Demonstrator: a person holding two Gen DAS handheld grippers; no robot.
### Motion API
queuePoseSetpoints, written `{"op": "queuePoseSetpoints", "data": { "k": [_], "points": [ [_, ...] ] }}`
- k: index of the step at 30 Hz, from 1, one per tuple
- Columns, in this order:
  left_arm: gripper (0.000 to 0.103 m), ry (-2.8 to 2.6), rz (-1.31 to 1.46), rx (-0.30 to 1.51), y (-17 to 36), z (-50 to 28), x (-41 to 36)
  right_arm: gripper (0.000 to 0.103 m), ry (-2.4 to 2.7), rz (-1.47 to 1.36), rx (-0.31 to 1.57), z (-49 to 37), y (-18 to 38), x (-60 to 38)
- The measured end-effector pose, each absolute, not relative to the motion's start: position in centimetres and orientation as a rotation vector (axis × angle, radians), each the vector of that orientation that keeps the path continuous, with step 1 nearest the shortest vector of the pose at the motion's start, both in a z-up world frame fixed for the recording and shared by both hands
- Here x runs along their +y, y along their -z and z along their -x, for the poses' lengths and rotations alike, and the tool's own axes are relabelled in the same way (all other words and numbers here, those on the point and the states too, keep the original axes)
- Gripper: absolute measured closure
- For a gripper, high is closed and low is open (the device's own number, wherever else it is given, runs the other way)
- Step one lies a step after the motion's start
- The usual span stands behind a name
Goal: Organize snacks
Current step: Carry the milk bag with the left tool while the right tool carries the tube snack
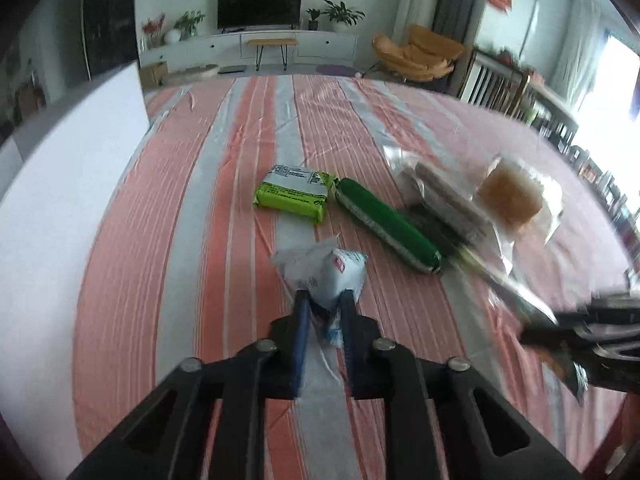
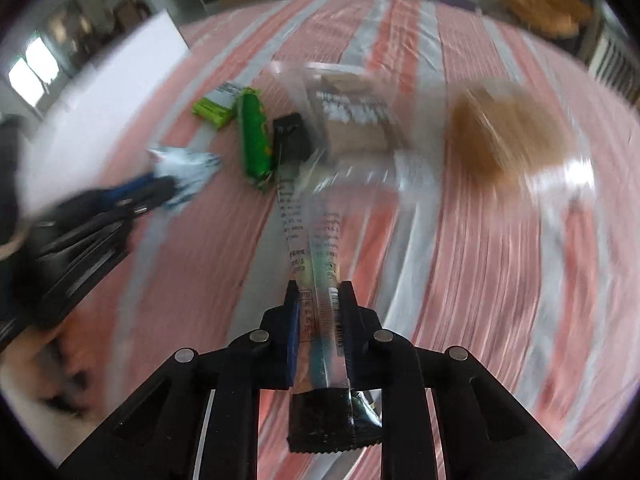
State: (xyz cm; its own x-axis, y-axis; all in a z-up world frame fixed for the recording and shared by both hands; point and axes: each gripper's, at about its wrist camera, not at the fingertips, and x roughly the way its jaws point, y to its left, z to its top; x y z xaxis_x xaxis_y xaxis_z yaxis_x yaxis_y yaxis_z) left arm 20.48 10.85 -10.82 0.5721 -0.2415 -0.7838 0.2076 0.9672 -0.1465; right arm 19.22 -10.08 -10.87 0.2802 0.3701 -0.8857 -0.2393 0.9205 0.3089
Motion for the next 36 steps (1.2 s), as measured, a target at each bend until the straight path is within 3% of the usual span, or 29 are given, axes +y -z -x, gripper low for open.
{"op": "queuePoseSetpoints", "data": {
  "k": [2,5,7,8,9,10,11,13,14,15,16,19,20,21,27,36],
  "points": [
    [0.103,0.273,0.027,0.925,11.0,-19.6,11.5,0.085,-0.440,-0.211,1.231,-17.4,10.9,-11.7],
    [0.103,0.310,0.025,0.938,10.9,-18.0,12.3,0.084,-0.440,-0.157,1.266,-15.3,11.7,-12.3],
    [0.103,0.316,0.008,0.953,10.9,-17.3,12.4,0.075,-0.398,-0.044,1.287,-15.2,12.3,-11.7],
    [0.103,0.314,0.010,0.977,11.0,-17.3,12.6,0.066,-0.373,0.012,1.269,-15.3,12.5,-11.2],
    [0.103,0.305,0.016,0.987,11.1,-17.4,12.6,0.047,-0.362,0.041,1.251,-15.5,12.4,-10.8],
    [0.103,0.294,0.022,0.984,11.0,-17.4,12.7,0.039,-0.348,0.068,1.228,-15.6,12.3,-10.4],
    [0.098,0.288,0.026,0.977,10.9,-17.6,12.7,0.036,-0.330,0.100,1.199,-16.0,12.2,-9.7],
    [0.079,0.286,0.027,0.967,10.7,-18.2,12.2,0.037,-0.320,0.142,1.178,-16.8,12.2,-8.6],
    [0.053,0.292,0.022,0.960,10.6,-18.8,11.6,0.037,-0.314,0.163,1.176,-17.4,12.6,-8.0],
    [0.034,0.293,0.011,0.951,10.6,-19.2,11.0,0.037,-0.305,0.185,1.180,-17.8,13.0,-7.3],
    [0.033,0.285,-0.008,0.935,10.5,-19.6,10.5,0.037,-0.294,0.205,1.191,-18.2,13.8,-6.8],
    [0.033,0.259,-0.064,0.912,10.4,-21.4,8.5,0.042,-0.288,0.171,1.146,-18.6,13.5,-7.1],
    [0.046,0.262,-0.060,0.904,10.4,-21.9,8.2,0.066,-0.292,0.162,1.140,-18.8,13.4,-7.3],
    [0.080,0.268,-0.047,0.902,10.4,-22.4,8.0,0.078,-0.288,0.160,1.147,-18.9,13.3,-7.5],
    [0.082,0.328,0.053,0.892,9.1,-21.5,9.5,0.086,-0.448,-0.208,1.213,-17.2,11.6,-12.1],
    [0.082,0.376,0.332,0.721,0.4,-14.5,17.4,0.085,-0.633,-0.540,1.126,-19.0,5.9,-10.7]
  ]
}}
